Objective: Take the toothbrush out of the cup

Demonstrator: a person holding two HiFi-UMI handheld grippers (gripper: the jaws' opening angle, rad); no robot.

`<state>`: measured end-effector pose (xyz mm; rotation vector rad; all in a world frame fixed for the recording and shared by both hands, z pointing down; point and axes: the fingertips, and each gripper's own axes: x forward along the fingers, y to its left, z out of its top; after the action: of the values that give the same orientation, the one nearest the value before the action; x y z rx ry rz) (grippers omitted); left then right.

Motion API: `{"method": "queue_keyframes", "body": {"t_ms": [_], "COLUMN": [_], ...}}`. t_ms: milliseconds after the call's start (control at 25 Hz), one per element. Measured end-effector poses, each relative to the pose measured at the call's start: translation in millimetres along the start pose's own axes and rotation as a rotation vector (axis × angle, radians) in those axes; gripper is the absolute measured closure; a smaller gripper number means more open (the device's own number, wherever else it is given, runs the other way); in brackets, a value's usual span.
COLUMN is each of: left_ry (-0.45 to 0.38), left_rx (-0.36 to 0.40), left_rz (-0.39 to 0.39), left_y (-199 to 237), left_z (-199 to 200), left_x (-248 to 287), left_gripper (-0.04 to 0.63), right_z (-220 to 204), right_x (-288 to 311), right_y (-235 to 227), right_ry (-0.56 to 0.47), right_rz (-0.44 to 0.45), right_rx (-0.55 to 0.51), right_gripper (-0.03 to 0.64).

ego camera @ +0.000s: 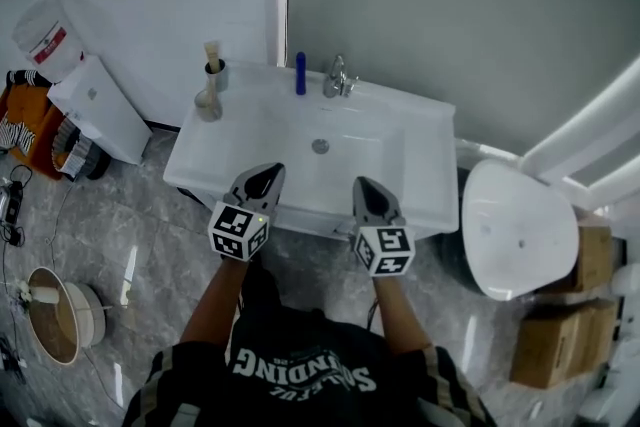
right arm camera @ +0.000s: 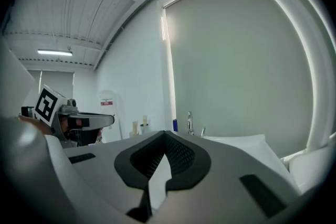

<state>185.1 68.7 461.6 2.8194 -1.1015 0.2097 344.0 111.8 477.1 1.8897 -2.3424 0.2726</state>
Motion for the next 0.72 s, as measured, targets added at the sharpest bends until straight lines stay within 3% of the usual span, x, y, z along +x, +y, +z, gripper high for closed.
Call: {"method": "queue_keyframes", "body": {"t_ms": [400, 720], "left_ry": [0.042, 0.037], "left_rx": [0.014, -0.008], "left_rz": [-0.093, -0.106], "left_y": [108, 190], "left_z": [6, 10], "left_x": [55, 67], "left_gripper": [0.595, 0.595], "right_z": [27, 43], "right_x": [116, 197], "right_y": [27, 68], "right_ry": [0.029, 0.042], "right_rz": [-0.065, -0.054], "right_rx": [0.024, 0.012], "right_gripper": [0.618, 0.618]}}
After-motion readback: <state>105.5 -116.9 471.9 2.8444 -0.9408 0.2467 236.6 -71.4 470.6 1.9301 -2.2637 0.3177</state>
